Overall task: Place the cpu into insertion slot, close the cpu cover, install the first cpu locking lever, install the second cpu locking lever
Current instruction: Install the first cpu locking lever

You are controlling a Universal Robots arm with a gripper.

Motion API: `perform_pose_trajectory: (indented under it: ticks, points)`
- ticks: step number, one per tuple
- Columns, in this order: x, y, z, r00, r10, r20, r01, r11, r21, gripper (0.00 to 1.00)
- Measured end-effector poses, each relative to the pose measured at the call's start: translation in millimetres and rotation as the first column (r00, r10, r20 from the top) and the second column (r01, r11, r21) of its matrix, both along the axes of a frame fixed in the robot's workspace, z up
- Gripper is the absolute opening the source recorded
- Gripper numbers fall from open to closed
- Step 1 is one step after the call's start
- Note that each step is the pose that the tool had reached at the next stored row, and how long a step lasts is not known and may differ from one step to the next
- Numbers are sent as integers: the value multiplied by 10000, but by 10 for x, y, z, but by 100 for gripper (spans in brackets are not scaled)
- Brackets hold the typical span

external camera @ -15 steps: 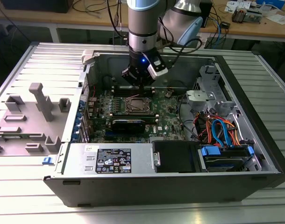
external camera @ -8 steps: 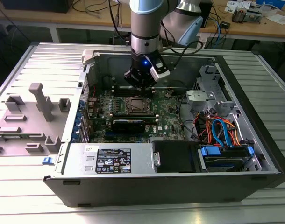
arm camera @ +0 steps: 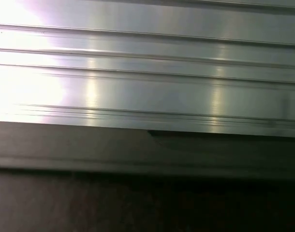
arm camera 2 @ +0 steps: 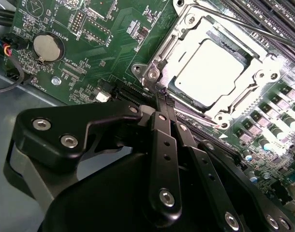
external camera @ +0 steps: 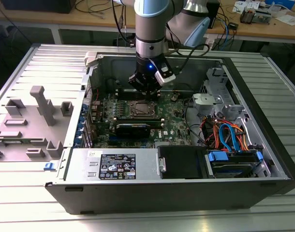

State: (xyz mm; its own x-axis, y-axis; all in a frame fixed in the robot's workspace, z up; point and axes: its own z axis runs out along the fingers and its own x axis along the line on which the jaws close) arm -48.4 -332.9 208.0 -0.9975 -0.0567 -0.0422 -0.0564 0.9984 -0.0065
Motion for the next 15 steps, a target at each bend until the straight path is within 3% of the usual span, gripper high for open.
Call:
perform_pose_trajectory:
  ticks: [8,15]
  points:
    - [-1,-1,-32,10000,0,-1,0,10000,-3,11]
    - [0,0,-19,10000,0,2,0,10000,0,11]
